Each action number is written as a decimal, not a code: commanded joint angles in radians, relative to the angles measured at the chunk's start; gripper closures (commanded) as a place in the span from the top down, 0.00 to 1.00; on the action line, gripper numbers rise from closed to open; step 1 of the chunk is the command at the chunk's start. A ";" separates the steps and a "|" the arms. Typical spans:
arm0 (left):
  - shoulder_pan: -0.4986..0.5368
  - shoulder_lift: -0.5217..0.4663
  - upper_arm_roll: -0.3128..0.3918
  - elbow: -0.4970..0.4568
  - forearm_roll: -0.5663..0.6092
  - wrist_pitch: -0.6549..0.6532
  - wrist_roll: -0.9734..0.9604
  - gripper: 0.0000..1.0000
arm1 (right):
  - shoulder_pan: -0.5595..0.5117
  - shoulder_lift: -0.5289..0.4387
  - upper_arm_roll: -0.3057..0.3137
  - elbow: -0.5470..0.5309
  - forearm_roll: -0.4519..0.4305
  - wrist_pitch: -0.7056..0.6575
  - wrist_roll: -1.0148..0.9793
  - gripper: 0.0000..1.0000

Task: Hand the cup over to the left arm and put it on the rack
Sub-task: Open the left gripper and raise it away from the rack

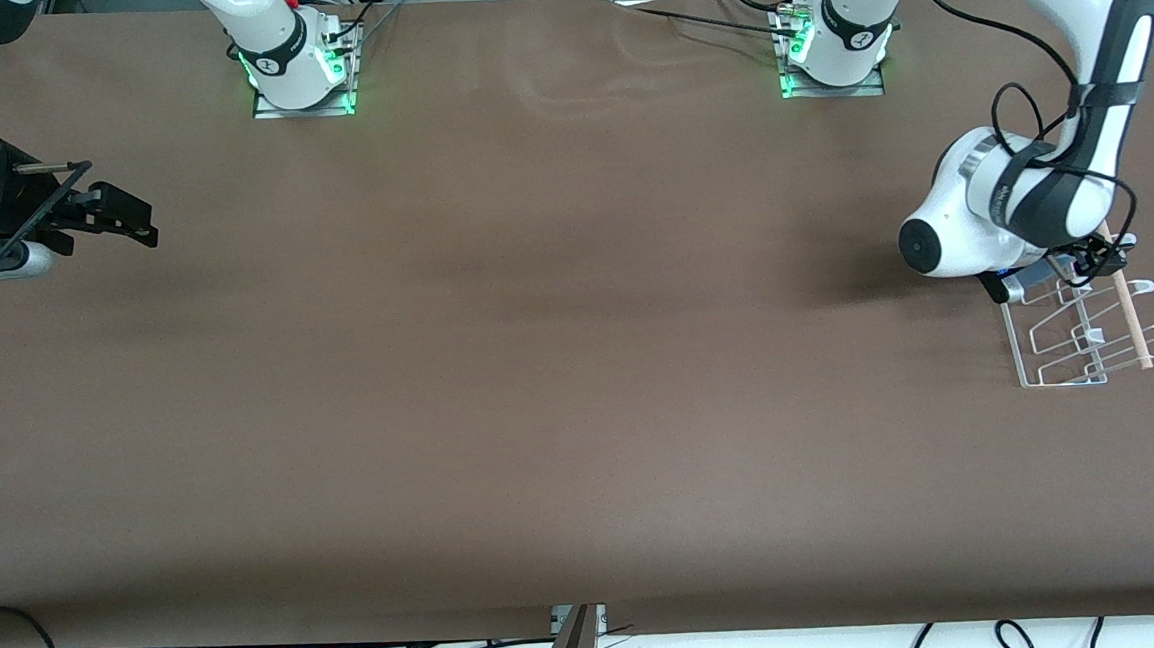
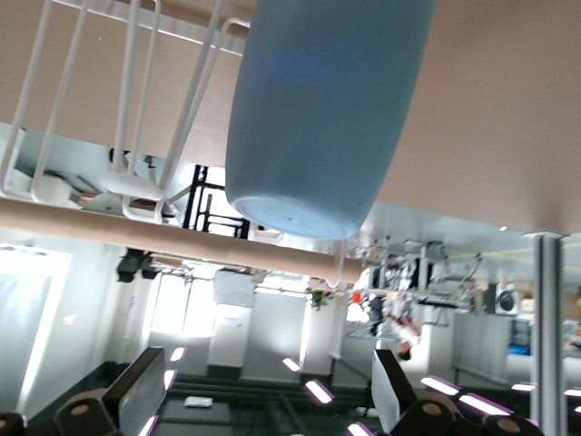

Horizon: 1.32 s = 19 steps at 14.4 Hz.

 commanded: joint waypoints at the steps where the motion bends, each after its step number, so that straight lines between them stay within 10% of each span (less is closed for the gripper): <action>1: 0.006 -0.026 -0.006 0.153 -0.215 -0.088 0.018 1.00 | 0.005 0.007 -0.003 0.019 -0.004 -0.001 -0.018 1.00; 11: -0.007 -0.020 -0.008 0.748 -0.979 -0.284 -0.118 1.00 | 0.005 0.007 -0.003 0.021 -0.004 -0.002 -0.018 1.00; 16: -0.062 -0.114 -0.075 0.767 -1.098 -0.195 -0.344 1.00 | 0.005 0.008 -0.003 0.021 -0.002 -0.001 -0.019 1.00; 19: -0.167 -0.226 0.100 0.581 -1.145 0.033 -0.355 1.00 | 0.005 0.007 -0.003 0.021 -0.002 -0.001 -0.019 1.00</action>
